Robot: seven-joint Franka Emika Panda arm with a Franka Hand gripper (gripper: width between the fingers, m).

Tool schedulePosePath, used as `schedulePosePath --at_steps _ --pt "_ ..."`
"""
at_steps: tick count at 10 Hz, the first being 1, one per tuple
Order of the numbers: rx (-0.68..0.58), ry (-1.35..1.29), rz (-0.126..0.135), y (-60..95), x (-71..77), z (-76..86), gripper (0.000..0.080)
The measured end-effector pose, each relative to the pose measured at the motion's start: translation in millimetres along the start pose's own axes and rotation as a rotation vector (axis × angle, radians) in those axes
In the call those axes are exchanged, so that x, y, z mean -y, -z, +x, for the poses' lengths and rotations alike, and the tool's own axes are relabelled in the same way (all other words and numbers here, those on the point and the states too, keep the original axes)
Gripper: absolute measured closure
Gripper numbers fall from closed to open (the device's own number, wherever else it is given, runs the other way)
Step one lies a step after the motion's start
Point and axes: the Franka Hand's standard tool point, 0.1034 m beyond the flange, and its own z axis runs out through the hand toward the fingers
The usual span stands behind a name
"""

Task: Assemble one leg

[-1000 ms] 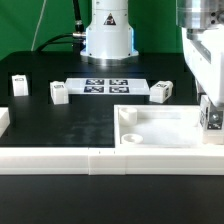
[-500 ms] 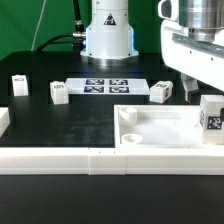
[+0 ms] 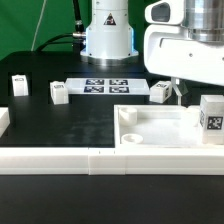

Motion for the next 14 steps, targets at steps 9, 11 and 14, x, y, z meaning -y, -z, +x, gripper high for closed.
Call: schedulePosePath --at_steps 9,11,14 --pt "-0.005 0.514 -0.013 -0.1 -0.2 0.7 0.04" --pt "-0.004 0.485 -0.012 -0.1 -0.2 0.7 0.0509" --pt "-0.02 0.204 0.006 -0.9 0.5 1.0 0.0509"
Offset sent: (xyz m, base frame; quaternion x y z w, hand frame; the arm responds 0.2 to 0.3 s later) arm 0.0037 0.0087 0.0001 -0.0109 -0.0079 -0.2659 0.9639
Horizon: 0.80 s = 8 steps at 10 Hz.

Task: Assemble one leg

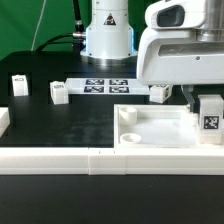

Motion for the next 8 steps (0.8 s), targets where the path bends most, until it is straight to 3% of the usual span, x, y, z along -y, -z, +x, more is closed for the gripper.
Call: schedulePosePath --at_steps 8 --pt "-0.008 -0.915 0.024 -0.6 2.0 0.5 0.0509"
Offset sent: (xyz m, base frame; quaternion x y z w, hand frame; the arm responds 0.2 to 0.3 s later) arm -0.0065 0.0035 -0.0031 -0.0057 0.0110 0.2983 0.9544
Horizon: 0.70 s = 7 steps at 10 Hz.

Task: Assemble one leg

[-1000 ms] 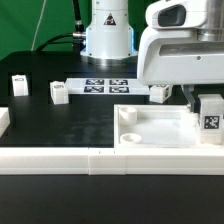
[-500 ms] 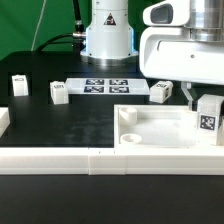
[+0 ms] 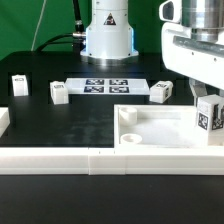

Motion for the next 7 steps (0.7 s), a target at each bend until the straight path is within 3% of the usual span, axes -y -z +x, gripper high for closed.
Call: schedulePosePath --at_steps 3,7 --pt "-0.003 -0.36 0.007 0.1 0.7 -0.9 0.0509" --pt "0.007 -0.551 0.011 0.6 1.6 -0.5 0.0509"
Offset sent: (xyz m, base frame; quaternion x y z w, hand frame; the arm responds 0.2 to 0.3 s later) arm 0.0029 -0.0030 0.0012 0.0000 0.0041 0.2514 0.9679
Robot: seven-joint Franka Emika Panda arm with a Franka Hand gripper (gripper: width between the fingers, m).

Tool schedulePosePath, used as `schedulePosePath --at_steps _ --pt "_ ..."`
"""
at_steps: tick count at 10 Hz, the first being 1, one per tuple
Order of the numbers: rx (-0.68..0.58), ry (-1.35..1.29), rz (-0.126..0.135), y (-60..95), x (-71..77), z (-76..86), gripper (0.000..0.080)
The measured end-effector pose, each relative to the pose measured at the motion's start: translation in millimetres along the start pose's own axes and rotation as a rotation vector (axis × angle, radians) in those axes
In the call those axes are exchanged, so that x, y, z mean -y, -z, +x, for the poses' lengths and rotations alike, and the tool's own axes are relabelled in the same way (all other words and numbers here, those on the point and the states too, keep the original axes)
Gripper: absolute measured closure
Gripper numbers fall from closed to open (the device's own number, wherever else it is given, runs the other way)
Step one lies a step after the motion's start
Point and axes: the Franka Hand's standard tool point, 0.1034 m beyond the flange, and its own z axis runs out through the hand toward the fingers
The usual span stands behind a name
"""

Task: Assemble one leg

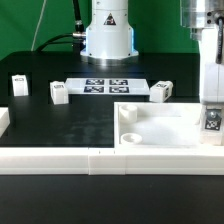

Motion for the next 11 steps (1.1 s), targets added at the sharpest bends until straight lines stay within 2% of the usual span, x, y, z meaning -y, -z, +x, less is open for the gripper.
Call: schedulePosePath --at_steps 3,4,5,6,11 --pt "0.0 -0.014 0.001 -0.5 -0.5 -0.8 0.0509" --pt "0.0 -0.01 0.001 -0.6 -0.6 -1.0 0.0279" --pt "0.0 -0.008 0.0 -0.7 -0.8 -1.3 0.0279" --pt "0.0 -0.006 0.0 -0.7 -0.9 -1.4 0.0175" --pt "-0.001 0.002 0.0 -1.0 -1.5 -2.5 0.015"
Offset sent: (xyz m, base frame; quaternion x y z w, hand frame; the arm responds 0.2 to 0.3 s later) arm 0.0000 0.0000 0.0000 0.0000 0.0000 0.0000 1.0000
